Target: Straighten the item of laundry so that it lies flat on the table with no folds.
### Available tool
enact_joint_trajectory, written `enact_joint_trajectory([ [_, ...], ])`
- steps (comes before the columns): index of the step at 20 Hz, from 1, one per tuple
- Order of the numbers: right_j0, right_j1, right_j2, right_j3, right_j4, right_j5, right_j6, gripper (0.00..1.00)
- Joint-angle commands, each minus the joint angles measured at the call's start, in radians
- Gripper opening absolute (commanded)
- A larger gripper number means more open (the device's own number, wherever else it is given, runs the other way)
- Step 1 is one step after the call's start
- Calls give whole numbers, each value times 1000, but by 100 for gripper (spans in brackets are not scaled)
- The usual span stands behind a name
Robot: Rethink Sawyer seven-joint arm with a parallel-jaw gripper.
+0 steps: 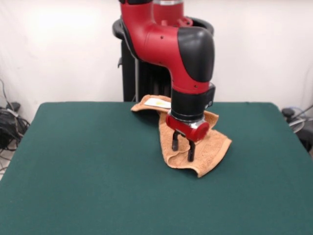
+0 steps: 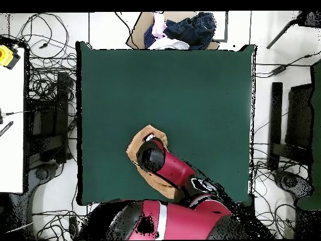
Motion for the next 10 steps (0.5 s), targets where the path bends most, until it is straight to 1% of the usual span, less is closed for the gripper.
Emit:
enact_joint_trajectory([
  [1,36,149,70,-72,60,-94,256,100],
  [2,43,149,65,-65,67,-106,270,100],
  [3,43,148,66,-58,70,-117,282,0],
  [5,53,148,57,-55,73,-134,290,0],
  [7,39,149,71,-49,69,-117,287,0],
  [10,45,142,64,-55,78,-106,278,0],
])
